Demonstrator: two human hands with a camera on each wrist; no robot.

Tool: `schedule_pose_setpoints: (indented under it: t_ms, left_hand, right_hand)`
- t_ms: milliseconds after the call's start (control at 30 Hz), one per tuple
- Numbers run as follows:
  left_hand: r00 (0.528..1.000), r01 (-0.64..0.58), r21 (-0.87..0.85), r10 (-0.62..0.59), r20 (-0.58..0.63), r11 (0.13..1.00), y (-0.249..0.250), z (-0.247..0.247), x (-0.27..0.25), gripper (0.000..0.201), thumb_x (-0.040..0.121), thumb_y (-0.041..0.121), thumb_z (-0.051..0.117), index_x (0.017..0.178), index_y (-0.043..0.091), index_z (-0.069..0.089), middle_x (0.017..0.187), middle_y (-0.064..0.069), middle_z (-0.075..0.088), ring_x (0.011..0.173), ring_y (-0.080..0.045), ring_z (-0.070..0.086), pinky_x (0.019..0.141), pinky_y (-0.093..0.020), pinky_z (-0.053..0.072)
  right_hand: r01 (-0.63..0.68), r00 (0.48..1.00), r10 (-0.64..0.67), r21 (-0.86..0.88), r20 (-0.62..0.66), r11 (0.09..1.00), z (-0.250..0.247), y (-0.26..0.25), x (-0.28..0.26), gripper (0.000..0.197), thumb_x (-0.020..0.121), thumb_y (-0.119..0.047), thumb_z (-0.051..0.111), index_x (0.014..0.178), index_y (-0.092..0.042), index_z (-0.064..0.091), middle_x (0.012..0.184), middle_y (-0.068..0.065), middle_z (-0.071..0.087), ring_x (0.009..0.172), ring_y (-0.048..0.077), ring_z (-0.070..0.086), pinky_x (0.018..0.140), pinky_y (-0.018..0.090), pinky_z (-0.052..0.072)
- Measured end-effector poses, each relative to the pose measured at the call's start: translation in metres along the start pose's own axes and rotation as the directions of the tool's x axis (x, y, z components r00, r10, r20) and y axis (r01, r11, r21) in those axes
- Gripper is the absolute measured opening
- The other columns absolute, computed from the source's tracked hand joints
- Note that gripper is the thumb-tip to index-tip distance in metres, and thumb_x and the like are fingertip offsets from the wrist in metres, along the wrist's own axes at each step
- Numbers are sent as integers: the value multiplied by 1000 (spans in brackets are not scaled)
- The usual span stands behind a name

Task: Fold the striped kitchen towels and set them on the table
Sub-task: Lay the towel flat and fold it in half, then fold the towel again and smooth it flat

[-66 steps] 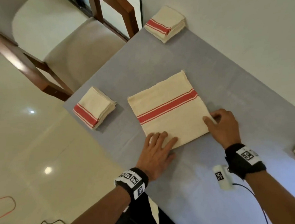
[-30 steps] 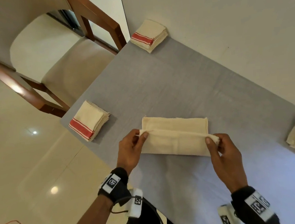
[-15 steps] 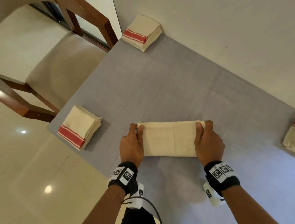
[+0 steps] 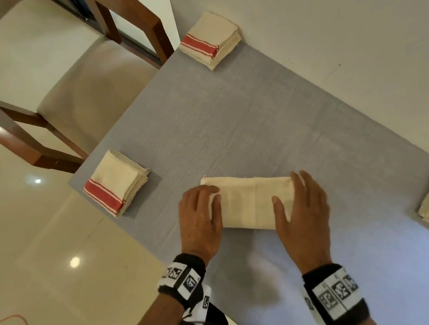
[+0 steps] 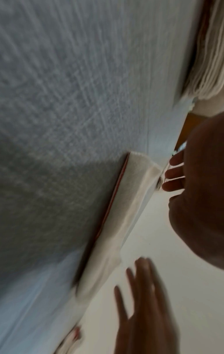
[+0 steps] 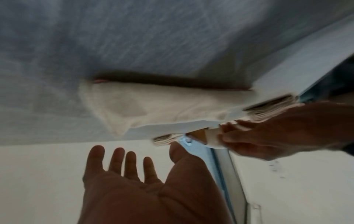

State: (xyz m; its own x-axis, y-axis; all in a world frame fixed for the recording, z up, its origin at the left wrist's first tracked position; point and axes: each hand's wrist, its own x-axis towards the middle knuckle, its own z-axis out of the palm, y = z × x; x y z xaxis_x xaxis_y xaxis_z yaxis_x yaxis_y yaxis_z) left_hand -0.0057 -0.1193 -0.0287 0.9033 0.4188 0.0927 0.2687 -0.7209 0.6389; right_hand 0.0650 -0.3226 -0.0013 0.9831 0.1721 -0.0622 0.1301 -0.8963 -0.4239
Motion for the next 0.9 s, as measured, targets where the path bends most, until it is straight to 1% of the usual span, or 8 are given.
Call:
schedule_pose_setpoints:
  t_ms: [100,200,267,467,600,767,833,900]
  left_hand:
    - [960,-168,22,158,231,986,9,22,-19,45,109,32,39,146,11,53,152,-9,51,146,-26,43,122,-47,32]
    - [923,-182,130,124,364,975,6,46,-20,59,107,34,38,162,13,27,171,-7,21,160,-23,12,128,-53,18]
    - [917,-184,211,90,389,960,1,51,-12,60,109,36,29,164,15,18,173,-5,9,161,-23,1,128,-56,14]
    - [902,-218,321,65,427,922,-15,42,2,74,107,57,33,166,20,7,174,-1,-4,161,-23,-8,128,-58,6]
    - [889,-217,364,29,458,906,-15,37,7,84,102,70,29,166,22,2,174,0,-7,160,-23,-11,126,-63,4]
    - [889,-194,380,-2,458,905,-15,37,10,87,100,74,25,165,25,-4,173,1,-12,159,-24,-15,125,-65,2]
    - [891,-180,375,-11,454,910,-12,38,12,87,101,74,25,165,24,-6,173,1,-13,159,-25,-17,125,-65,-1]
    - [906,-151,388,-30,423,909,-6,37,8,86,102,71,27,165,20,-4,174,-2,-11,159,-28,-15,125,-66,-3]
  right_hand:
    - [254,958,-225,-161,175,954,38,-24,-21,59,108,-32,43,160,-9,29,171,19,16,159,35,14,125,55,24]
    - [337,904,-246,-228,350,914,71,-21,-17,75,106,-36,46,165,-7,10,173,16,-4,161,33,-3,128,60,12]
    - [349,906,-256,-251,338,903,74,-11,-7,71,108,-40,37,165,-10,7,174,13,-4,161,33,-1,127,61,9]
    - [261,955,-194,-322,223,910,57,23,1,82,103,-60,40,164,-9,21,173,14,9,161,32,6,125,65,8]
    - [198,971,-142,-312,192,929,47,30,5,82,102,-57,43,164,-8,22,174,12,8,161,31,4,124,66,10]
    - [36,992,-15,-159,129,987,42,33,10,82,102,-56,39,165,-9,14,174,13,0,160,35,7,127,59,15]
    - [-25,993,32,-59,111,998,35,35,12,82,103,-54,41,165,-10,10,172,16,9,158,33,16,126,56,21]
    - [-126,989,123,28,86,992,22,33,11,83,102,-50,50,164,-10,11,164,17,31,149,35,33,118,55,35]
